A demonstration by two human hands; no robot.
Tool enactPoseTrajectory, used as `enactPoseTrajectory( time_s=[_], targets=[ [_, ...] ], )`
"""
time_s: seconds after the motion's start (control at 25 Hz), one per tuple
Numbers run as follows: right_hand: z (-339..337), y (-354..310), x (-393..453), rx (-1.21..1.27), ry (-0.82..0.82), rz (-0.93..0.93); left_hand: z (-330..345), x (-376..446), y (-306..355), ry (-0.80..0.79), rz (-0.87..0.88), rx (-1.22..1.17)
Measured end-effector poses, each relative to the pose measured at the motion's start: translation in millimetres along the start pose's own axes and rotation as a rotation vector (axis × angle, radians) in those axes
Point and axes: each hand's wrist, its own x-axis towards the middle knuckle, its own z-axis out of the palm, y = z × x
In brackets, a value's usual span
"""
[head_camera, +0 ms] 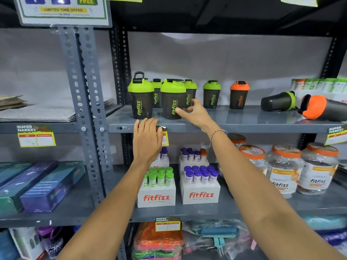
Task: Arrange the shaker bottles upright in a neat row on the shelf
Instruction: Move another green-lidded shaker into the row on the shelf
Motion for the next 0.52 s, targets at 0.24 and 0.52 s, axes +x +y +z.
enactPoseTrajectory(
  time_s=[0.24,0.52],
  targets=[
    [-55,28,-10,-0.013,0.064,0.026,16,-5,51,0.043,0.014,0.027],
    [-171,83,-11,-0.110,0.138,0.016,62,12,172,-0.065,0.102,0.065]
  ],
)
